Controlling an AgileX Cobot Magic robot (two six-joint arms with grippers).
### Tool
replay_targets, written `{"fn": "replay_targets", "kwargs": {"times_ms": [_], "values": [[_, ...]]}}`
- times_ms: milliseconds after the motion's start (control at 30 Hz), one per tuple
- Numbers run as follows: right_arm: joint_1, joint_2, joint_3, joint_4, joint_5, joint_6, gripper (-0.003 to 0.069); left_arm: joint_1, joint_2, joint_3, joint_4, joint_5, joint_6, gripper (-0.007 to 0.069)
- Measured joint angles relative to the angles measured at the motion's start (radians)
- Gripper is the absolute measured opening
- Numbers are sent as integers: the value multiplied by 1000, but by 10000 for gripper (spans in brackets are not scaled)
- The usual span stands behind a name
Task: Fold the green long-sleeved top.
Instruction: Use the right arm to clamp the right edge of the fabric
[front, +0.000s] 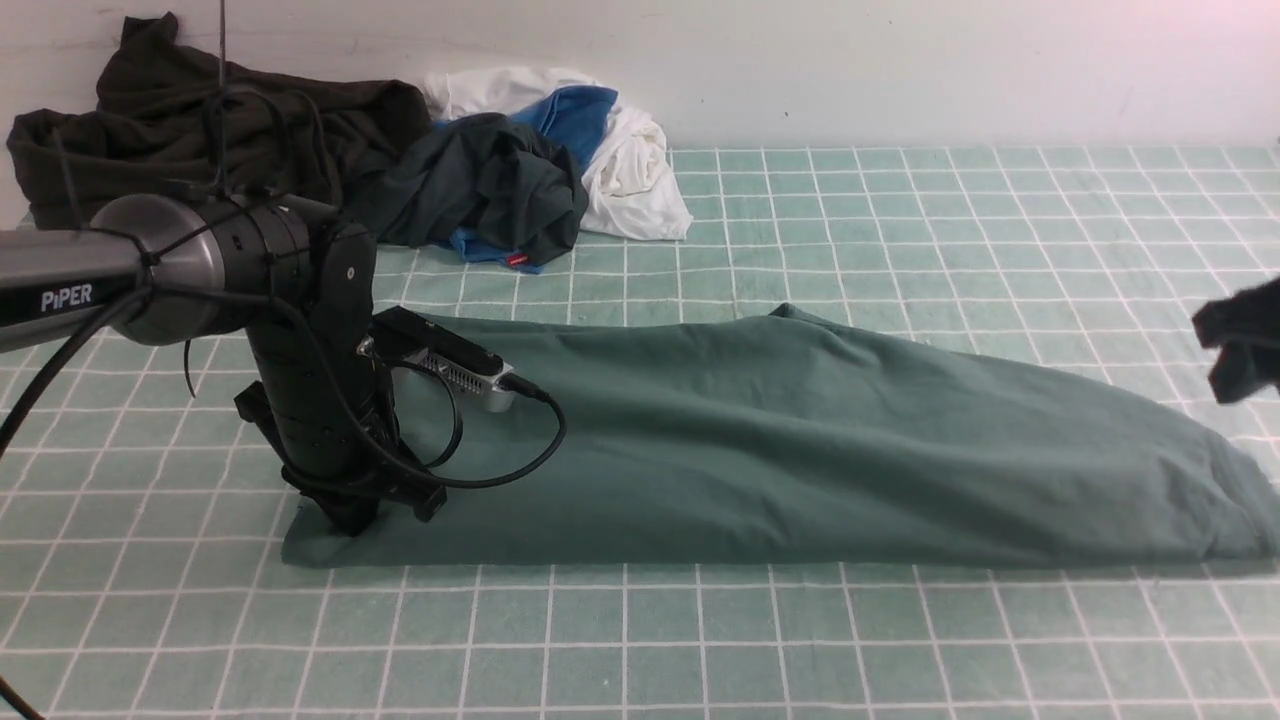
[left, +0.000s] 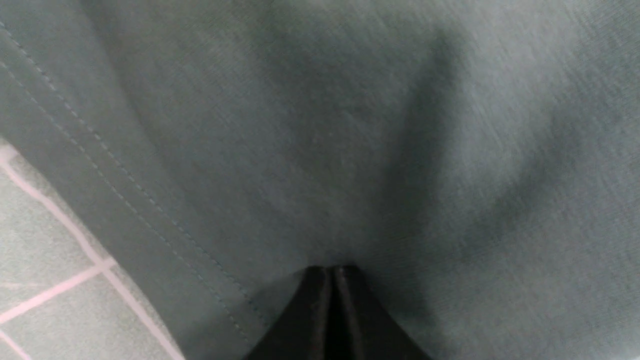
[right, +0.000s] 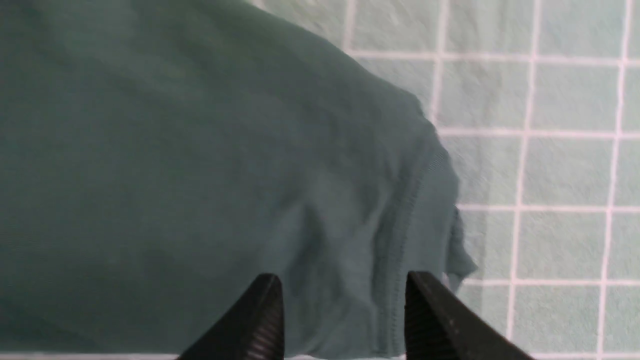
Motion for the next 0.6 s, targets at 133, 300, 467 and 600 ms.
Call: {"fn": "replay_targets", "kwargs": {"times_ms": [133, 300, 467, 600], "values": [[-47, 31, 40, -10, -56, 17, 408, 0, 0, 1, 0, 0, -1, -3], [-75, 128, 41, -11, -121, 34, 551, 0, 0, 1, -1, 0, -1, -3], [-75, 235, 41, 7, -143, 34, 570, 0, 0, 1, -3, 0, -1, -3], [-75, 245, 40, 18, -145, 32, 512, 0, -1, 1, -3, -1, -1, -3]]}}
